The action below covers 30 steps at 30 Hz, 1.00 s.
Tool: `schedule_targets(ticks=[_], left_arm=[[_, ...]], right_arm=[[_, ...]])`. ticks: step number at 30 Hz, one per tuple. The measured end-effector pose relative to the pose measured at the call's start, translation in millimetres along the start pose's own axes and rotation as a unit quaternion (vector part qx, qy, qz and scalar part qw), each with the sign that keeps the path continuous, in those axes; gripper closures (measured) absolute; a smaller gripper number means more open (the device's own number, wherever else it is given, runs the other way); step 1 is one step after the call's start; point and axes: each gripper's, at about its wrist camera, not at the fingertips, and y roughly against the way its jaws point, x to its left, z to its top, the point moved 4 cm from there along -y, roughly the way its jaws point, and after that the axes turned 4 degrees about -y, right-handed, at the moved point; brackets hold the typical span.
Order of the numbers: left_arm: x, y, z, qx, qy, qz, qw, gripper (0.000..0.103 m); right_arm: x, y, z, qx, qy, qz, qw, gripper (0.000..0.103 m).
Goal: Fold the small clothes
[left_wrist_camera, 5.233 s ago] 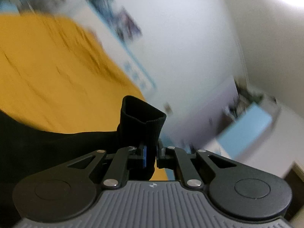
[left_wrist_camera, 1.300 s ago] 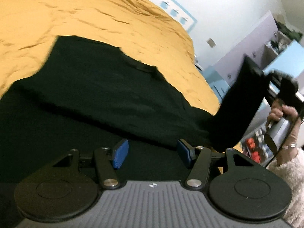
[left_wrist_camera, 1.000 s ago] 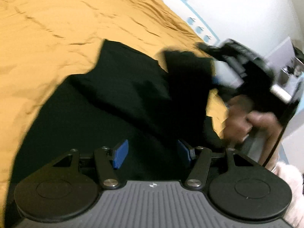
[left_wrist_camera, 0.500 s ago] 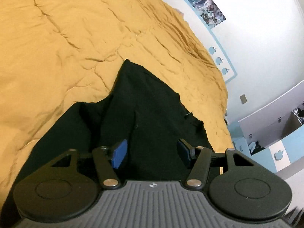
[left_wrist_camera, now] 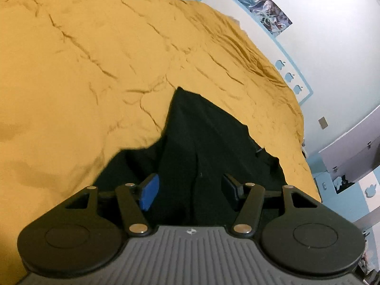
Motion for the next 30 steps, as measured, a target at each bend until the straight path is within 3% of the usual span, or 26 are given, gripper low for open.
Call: schedule_targets(ticks=[7,11,12,15,17,18,20,23,28,30], left_arm=[[2.7,-31.8,21.2,0.009,-0.020,0.023,0.9995,0.035],[1.5,-47.5,22.8,0.021,-0.030,0.006,0.9993,0.039],[-0.3,-48.7,22.8,0.019,-0.035,-0.001,0.9992,0.043],[-8.5,-47.1,22.1,0.006,-0.072,-0.014,0.9973,0.095],[-11.6,-42.3,23.3,-0.007,-0.074,-0.025,0.9969,0.096],[-13.7,-37.0,25.7,-0.021,-0.074,-0.031,0.9965,0.096],[-20.7,-20.3,33.1,-0.064,-0.079,-0.057,0.9931,0.096],[-23.9,-17.7,41.5,-0.077,-0.088,-0.068,0.9908,0.096],[11.6,-64.5,18.0,0.027,-0.050,0.011,0.9983,0.094],[17.3,-63.2,14.8,0.035,-0.037,0.009,0.9986,0.088]], right_arm=[[-11.5,-36.6,-1.5,0.007,-0.041,-0.024,0.999,0.046],[-18.0,-44.1,1.6,0.003,-0.073,-0.029,0.997,0.046],[-17.6,-45.2,1.7,0.003,-0.072,-0.032,0.997,0.046],[-13.1,-47.3,0.0,0.004,-0.051,-0.038,0.998,0.047],[-11.4,-48.8,-1.4,0.002,-0.037,-0.044,0.998,0.055],[-10.8,-49.1,-1.7,-0.001,-0.030,-0.052,0.998,0.076],[-12.7,-43.7,-0.8,-0.017,-0.024,-0.071,0.997,0.097],[-17.3,-28.1,1.4,-0.050,-0.029,-0.060,0.996,0.101],[-36.0,-33.2,-5.2,-0.049,-0.005,-0.100,0.994,0.103],[-37.1,-34.2,-5.6,-0.045,0.000,-0.100,0.994,0.101]])
